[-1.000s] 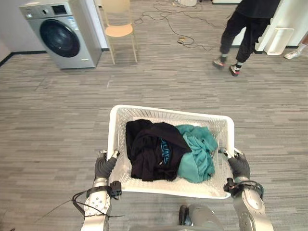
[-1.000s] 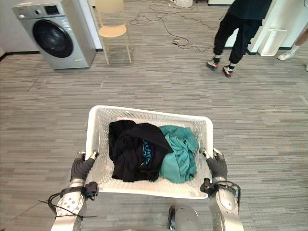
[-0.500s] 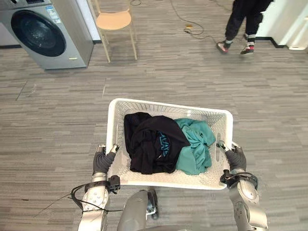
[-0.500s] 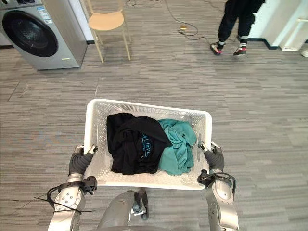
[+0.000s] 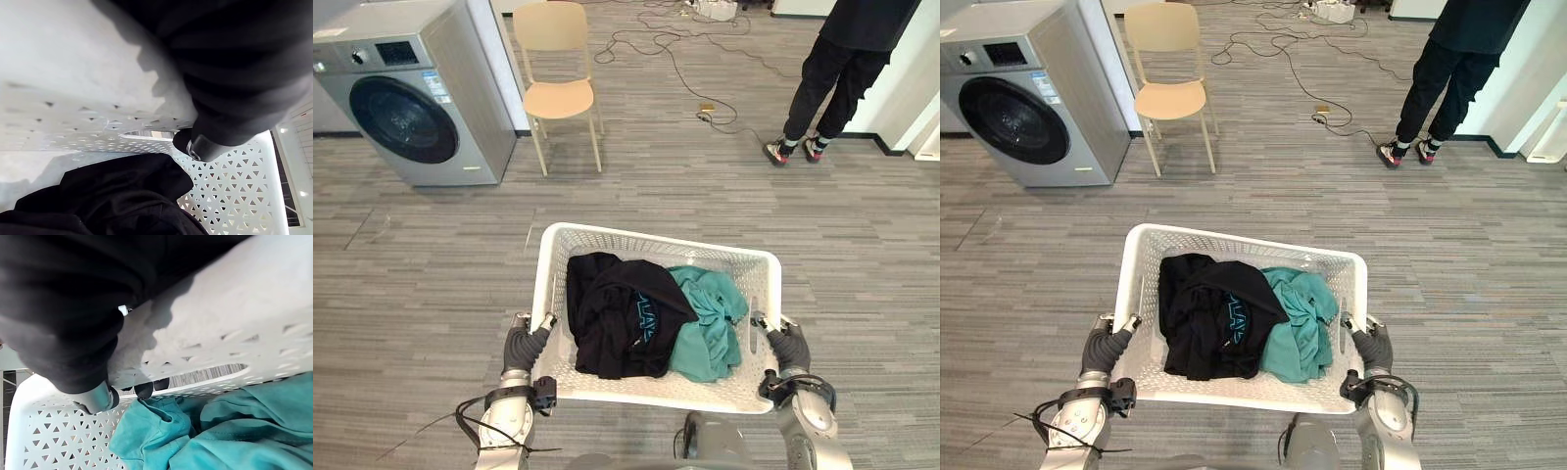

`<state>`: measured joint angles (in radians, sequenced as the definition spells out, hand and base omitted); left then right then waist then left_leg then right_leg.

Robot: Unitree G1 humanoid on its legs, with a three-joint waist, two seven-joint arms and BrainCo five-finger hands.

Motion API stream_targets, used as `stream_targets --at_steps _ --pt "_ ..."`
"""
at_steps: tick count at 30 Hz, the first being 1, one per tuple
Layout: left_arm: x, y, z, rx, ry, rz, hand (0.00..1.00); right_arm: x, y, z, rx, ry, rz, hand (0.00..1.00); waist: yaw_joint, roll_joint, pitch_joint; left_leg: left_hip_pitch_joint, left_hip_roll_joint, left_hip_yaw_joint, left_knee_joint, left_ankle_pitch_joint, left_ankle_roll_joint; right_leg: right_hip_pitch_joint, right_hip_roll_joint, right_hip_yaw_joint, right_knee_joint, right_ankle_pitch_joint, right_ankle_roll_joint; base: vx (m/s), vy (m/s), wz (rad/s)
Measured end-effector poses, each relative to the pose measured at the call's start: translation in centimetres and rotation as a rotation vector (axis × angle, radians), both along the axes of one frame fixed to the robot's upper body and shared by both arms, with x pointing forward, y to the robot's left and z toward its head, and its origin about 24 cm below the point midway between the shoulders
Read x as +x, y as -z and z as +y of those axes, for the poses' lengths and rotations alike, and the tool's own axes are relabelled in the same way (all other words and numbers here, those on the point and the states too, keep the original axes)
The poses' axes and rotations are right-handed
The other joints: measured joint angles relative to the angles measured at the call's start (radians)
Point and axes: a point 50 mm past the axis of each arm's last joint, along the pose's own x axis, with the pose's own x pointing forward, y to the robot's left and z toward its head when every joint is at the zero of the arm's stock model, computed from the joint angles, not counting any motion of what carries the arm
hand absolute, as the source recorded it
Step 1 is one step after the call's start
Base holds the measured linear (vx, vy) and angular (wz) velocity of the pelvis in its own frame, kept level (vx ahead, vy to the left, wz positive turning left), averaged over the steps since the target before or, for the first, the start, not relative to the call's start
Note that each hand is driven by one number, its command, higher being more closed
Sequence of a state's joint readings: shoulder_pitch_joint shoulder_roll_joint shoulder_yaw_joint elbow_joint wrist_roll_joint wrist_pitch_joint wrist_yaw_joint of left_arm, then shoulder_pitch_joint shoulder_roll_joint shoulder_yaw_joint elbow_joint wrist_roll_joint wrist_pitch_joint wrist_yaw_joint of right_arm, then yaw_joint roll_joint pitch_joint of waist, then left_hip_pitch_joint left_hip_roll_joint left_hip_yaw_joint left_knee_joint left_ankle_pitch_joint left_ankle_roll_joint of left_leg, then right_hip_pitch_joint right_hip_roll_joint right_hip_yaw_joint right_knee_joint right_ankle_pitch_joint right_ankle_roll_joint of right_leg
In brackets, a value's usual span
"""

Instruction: Pick up the laundry basket with both hands and put the clothes into the washing machine.

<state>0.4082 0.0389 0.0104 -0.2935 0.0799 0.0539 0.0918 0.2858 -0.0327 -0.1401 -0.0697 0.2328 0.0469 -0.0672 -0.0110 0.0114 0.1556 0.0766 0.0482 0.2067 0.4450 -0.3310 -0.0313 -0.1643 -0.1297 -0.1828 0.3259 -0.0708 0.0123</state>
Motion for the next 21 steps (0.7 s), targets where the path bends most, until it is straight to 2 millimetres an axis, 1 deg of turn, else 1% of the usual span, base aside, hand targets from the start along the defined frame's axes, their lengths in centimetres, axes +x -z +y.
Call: stream_targets --at_steps 1,2,3,4,5,6,8,9,10,11,12,13,19,21 --pt "0.0 -0.1 -0.2 -0.002 0.004 -0.009 1.00 -0.1 0.0 -0.2 -0.006 0.012 0.002 1.00 0.001 -0.012 -0.005 0.005 0.011 0.020 -0.086 -0.003 0.002 0.039 0.001 0.006 -0.073 0.027 0.001 0.27 -0.117 -0.24" --pt "0.1 -0.2 -0.2 -0.004 0.002 -0.013 1.00 -0.1 -0.1 -0.2 -0.011 0.014 -0.001 1.00 0.002 -0.017 -0.012 0.006 0.019 0.022 -0.144 0.002 -0.004 0.047 0.004 0.008 -0.098 0.039 0.003 0.18 -0.079 -0.17" --pt "0.1 -0.3 -0.3 -0.006 0.000 -0.023 1.00 0.0 -0.3 -0.2 -0.018 0.018 -0.011 1.00 0.002 -0.011 -0.016 0.016 0.040 0.027 -0.245 0.032 -0.032 0.064 0.014 0.007 -0.132 0.049 0.008 0.21 -0.013 -0.39" --pt "0.1 -0.2 -0.4 -0.019 -0.010 -0.022 1.00 0.0 -0.6 -0.2 -0.026 0.016 -0.018 1.00 0.012 0.002 -0.028 0.032 0.067 0.051 -0.302 0.118 -0.027 0.083 0.037 0.019 -0.167 0.060 0.020 0.25 0.055 -0.45" --pt "0.0 -0.1 -0.5 -0.021 -0.010 -0.016 1.00 -0.2 -0.5 -0.1 -0.032 0.015 -0.013 1.00 0.020 0.003 -0.033 0.043 0.069 0.056 -0.292 0.122 -0.028 0.110 0.039 0.022 -0.199 0.082 0.027 0.24 0.094 -0.36" --pt "-0.1 -0.1 -0.4 -0.019 -0.007 -0.015 1.00 -0.5 -0.6 -0.2 -0.036 0.019 -0.013 1.00 0.021 0.000 -0.040 0.045 0.066 0.056 -0.281 0.122 -0.028 0.129 0.037 0.019 -0.222 0.090 0.031 0.18 0.123 -0.06" --pt "-0.1 -0.1 -0.4 -0.016 -0.005 -0.015 1.00 -1.0 -0.7 -0.1 -0.047 0.029 -0.020 1.00 0.022 -0.017 -0.066 0.043 0.038 0.056 -0.229 0.122 -0.028 0.186 0.018 0.019 -0.303 0.118 0.044 0.16 0.111 -0.05" --pt "0.0 -0.1 -0.4 -0.015 -0.008 -0.016 1.00 -1.0 -0.8 -0.1 -0.050 0.028 -0.023 1.00 0.026 -0.021 -0.067 0.032 0.031 0.057 -0.187 0.121 -0.030 0.201 0.001 0.020 -0.321 0.132 0.045 0.12 0.147 -0.08" --pt "0.0 -0.2 -0.2 -0.012 -0.011 -0.020 1.00 -0.7 -0.9 0.0 -0.048 0.029 -0.035 1.00 0.029 -0.049 -0.059 -0.026 0.019 0.047 -0.106 0.075 -0.016 0.222 -0.043 0.025 -0.337 0.142 0.042 0.05 0.145 0.04" --pt "-0.1 -0.2 -0.4 -0.014 -0.004 -0.021 1.00 -0.8 -0.9 -0.2 -0.049 0.037 -0.033 1.00 0.028 -0.036 -0.070 -0.018 0.020 0.047 -0.192 0.077 0.000 0.225 -0.046 0.021 -0.339 0.146 0.049 0.04 0.149 0.09" --pt "0.0 -0.2 -0.7 -0.023 0.001 -0.027 1.00 -1.1 -0.6 -0.5 -0.054 0.049 -0.023 1.00 0.023 -0.011 -0.079 0.021 0.033 0.051 -0.336 0.172 -0.008 0.234 -0.036 0.025 -0.348 0.147 0.081 0.01 0.058 0.07" --pt "-1.2 0.9 0.1 -0.003 -0.025 0.041 1.00 -2.2 0.8 0.6 -0.047 0.034 0.049 1.00 0.028 -0.037 -0.083 0.057 0.019 0.053 -0.386 0.188 -0.018 0.246 -0.043 0.022 -0.351 0.115 0.108 0.00 0.000 0.00" --pt "-1.2 0.9 0.1 -0.003 -0.026 0.041 1.00 -2.1 0.8 0.5 -0.050 0.032 0.050 1.00 0.028 -0.036 -0.085 0.043 0.019 0.052 -0.374 0.188 -0.018 0.238 -0.045 0.020 -0.350 0.115 0.108 0.00 0.000 0.00" --pt "-1.2 1.0 0.2 -0.002 -0.030 0.044 1.00 -1.7 1.2 0.6 -0.043 0.027 0.059 1.00 0.030 -0.041 -0.081 0.012 0.021 0.055 -0.360 0.188 -0.018 0.210 -0.046 0.019 -0.347 0.115 0.108 -0.05 -0.025 -0.03"
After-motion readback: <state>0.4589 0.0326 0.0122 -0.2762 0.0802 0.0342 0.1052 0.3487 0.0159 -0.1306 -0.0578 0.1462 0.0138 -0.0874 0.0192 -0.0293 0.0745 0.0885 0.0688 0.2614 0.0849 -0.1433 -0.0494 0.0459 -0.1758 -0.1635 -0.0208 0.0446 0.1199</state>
